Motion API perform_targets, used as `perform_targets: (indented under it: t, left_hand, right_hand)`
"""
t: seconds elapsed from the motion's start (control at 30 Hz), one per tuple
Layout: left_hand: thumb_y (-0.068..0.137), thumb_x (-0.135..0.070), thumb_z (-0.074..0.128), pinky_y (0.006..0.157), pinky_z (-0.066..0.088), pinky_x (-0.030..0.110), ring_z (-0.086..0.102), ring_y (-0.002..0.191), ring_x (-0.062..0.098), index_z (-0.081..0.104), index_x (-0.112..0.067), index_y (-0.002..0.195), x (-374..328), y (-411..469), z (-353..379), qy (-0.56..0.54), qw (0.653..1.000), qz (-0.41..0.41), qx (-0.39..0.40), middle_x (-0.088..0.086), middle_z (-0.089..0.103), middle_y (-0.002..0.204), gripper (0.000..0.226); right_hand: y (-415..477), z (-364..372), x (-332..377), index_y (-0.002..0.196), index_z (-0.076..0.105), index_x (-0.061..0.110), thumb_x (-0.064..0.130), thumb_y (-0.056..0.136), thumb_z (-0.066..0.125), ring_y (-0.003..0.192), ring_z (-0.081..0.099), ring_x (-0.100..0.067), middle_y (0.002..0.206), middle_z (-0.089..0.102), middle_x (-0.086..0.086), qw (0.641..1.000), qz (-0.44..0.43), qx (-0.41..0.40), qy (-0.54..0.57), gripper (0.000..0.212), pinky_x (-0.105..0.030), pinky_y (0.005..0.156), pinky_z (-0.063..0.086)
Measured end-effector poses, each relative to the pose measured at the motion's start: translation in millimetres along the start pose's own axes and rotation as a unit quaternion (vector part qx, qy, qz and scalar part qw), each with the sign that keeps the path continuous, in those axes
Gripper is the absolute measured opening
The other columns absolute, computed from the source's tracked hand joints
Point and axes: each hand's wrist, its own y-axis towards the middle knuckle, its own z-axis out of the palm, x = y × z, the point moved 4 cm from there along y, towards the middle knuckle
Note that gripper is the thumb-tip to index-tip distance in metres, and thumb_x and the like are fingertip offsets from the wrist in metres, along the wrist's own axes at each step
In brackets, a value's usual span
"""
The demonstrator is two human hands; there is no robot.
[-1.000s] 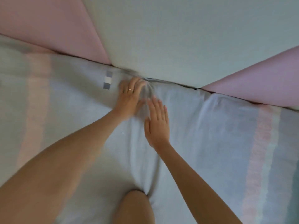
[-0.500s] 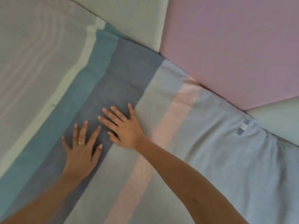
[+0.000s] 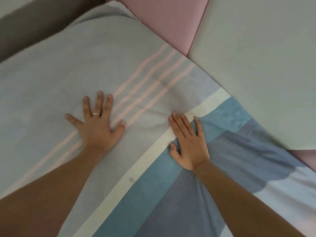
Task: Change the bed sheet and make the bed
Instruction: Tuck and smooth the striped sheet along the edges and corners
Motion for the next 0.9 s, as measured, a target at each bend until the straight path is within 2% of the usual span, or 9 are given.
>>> perform_targets:
  t: [0.17, 0.4, 0.57, 0.63, 0.73, 0.8, 0.83, 0.9]
  left_hand:
    - [0.075, -0.064, 0.028, 0.1, 0.005, 0.078, 0.006, 0.145, 0.034, 0.011, -0.03, 0.151, -1, -1, -3, 0.007, 0.999, 0.008, 0.03, -0.004, 0.006, 0.16, 0.086]
    - [0.072, -0.064, 0.032, 0.103, 0.003, 0.075, 0.008, 0.145, 0.034, 0.015, -0.029, 0.151, 3, 2, -4, -0.005, 0.998, 0.004, 0.055, -0.003, 0.008, 0.16, 0.088]
    - [0.069, -0.064, 0.038, 0.105, 0.002, 0.071, 0.01, 0.145, 0.034, 0.02, -0.027, 0.15, 4, 5, -9, -0.034, 0.996, 0.007, 0.082, 0.0, 0.013, 0.159, 0.091]
    - [0.068, -0.065, 0.039, 0.106, 0.003, 0.07, 0.012, 0.144, 0.034, 0.022, -0.025, 0.15, 3, 3, -8, -0.035, 0.995, 0.01, 0.091, 0.002, 0.015, 0.159, 0.092]
    - [0.066, -0.066, 0.042, 0.107, 0.004, 0.069, 0.014, 0.143, 0.034, 0.025, -0.023, 0.148, 6, 7, -8, -0.044, 0.993, 0.017, 0.107, 0.004, 0.018, 0.158, 0.094]
    - [0.065, -0.067, 0.042, 0.107, 0.004, 0.068, 0.016, 0.143, 0.034, 0.028, -0.023, 0.147, 7, 8, -9, -0.054, 0.993, 0.022, 0.104, 0.004, 0.02, 0.157, 0.094]
    - [0.065, -0.067, 0.043, 0.107, 0.004, 0.068, 0.017, 0.142, 0.034, 0.029, -0.023, 0.146, 5, 6, -9, -0.058, 0.992, 0.026, 0.109, 0.004, 0.02, 0.157, 0.093]
    - [0.063, -0.067, 0.045, 0.107, 0.005, 0.067, 0.018, 0.143, 0.033, 0.03, -0.024, 0.145, 10, 7, -12, -0.071, 0.992, 0.029, 0.099, 0.002, 0.02, 0.156, 0.093]
  right_hand:
    - [0, -2, -1, 0.149, 0.031, 0.013, 0.041, 0.08, 0.04, 0.142, 0.026, -0.018, 0.157, 0.026, -0.002, 1.0, 0.004, 0.022, 0.008, 0.075, -0.046, 0.118, 0.009]
    - [5, -1, 2, 0.147, 0.033, 0.012, 0.04, 0.077, 0.04, 0.141, 0.027, -0.02, 0.155, 0.028, -0.004, 0.999, 0.005, 0.037, 0.014, 0.076, -0.047, 0.117, 0.01]
    - [7, -5, 3, 0.144, 0.037, 0.011, 0.039, 0.076, 0.041, 0.138, 0.034, -0.021, 0.152, 0.036, -0.005, 0.996, 0.018, 0.091, 0.018, 0.074, -0.046, 0.115, 0.014]
    - [15, -11, 8, 0.14, 0.041, 0.01, 0.033, 0.076, 0.043, 0.134, 0.039, -0.024, 0.147, 0.043, -0.008, 0.995, 0.015, 0.076, 0.057, 0.068, -0.043, 0.114, 0.019]
    - [87, -30, 34, 0.127, 0.052, 0.009, 0.021, 0.077, 0.047, 0.128, 0.044, -0.027, 0.137, 0.051, -0.012, 0.986, -0.04, -0.001, 0.164, 0.052, -0.04, 0.11, 0.031]
    - [171, -44, 56, 0.128, 0.055, 0.011, 0.023, 0.076, 0.048, 0.127, 0.047, -0.025, 0.14, 0.05, -0.01, 0.984, -0.099, -0.007, 0.144, 0.054, -0.036, 0.103, 0.033]
    - [214, -49, 63, 0.134, 0.051, 0.012, 0.025, 0.077, 0.048, 0.128, 0.046, -0.024, 0.145, 0.044, -0.009, 0.987, -0.116, 0.003, 0.109, 0.058, -0.034, 0.101, 0.032]
    - [301, -59, 82, 0.147, 0.031, 0.013, 0.027, 0.087, 0.049, 0.137, 0.034, -0.023, 0.157, 0.023, -0.009, 0.991, -0.109, 0.057, 0.046, 0.065, -0.034, 0.103, 0.029]
